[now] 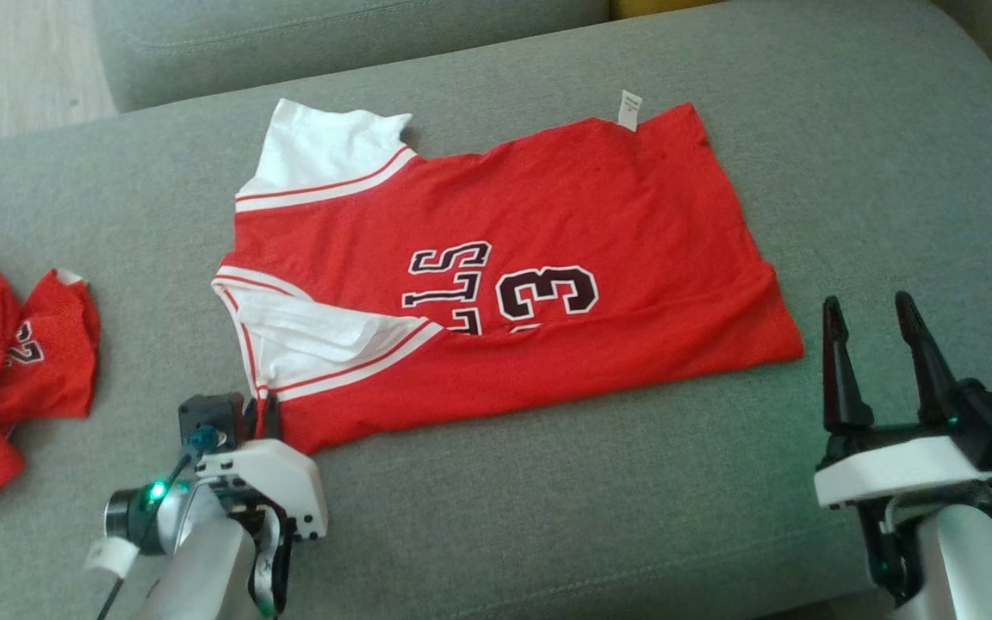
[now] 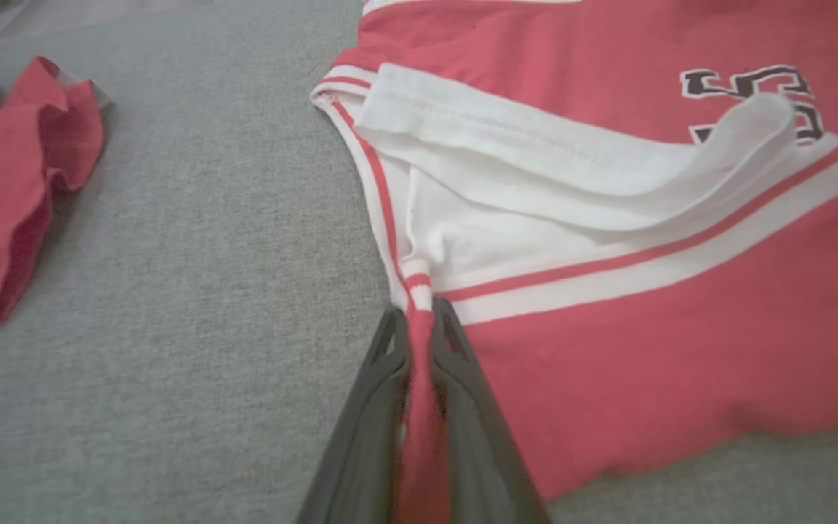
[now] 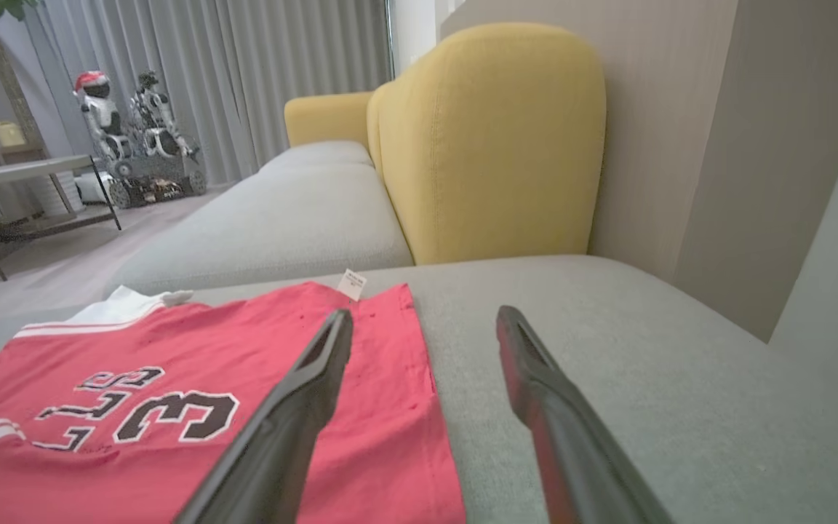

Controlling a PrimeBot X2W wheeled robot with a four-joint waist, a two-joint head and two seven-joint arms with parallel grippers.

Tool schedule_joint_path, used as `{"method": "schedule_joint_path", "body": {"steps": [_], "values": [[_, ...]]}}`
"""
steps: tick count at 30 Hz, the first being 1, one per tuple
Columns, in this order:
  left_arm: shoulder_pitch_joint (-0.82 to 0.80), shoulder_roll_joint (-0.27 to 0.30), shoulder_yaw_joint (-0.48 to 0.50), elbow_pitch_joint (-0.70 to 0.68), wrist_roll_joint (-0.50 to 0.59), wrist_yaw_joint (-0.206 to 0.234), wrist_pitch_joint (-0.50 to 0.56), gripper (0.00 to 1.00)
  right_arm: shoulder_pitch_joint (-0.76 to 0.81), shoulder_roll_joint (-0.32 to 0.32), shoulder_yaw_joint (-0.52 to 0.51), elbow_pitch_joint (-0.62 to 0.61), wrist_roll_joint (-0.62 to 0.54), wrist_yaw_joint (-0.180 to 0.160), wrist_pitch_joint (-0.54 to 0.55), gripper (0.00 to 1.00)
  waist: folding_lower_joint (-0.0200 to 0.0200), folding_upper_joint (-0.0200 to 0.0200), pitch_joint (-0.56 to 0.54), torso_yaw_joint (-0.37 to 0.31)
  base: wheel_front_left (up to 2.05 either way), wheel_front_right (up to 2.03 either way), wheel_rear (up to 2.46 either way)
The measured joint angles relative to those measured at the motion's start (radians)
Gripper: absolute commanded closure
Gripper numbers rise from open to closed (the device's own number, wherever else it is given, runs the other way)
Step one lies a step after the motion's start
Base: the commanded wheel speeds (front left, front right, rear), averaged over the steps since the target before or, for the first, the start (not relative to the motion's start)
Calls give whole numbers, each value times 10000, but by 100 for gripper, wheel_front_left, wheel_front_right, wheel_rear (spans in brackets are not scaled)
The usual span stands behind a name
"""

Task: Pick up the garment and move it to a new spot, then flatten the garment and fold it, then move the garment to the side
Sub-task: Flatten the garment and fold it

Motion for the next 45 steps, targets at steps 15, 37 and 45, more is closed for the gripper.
{"method": "schedule_joint_path", "body": {"steps": [15,37,45], "values": [[25,-10,-146,-1657,-42,-153,-1011,100,-1594,255,-1404,2957,351,0,1983,0,0,0,381,800,0,0,0],[31,194,-654,-2462,107,-127,-779,100,-3520,180,-1060,6172,-29,0,2132,100,1,0,805,1256,0,0,0],[553,366,-602,-2071,2,-82,-658,100,-3175,-150,-337,5800,679,0,2243,100,0,0,105,1116,0,0,0]]}}
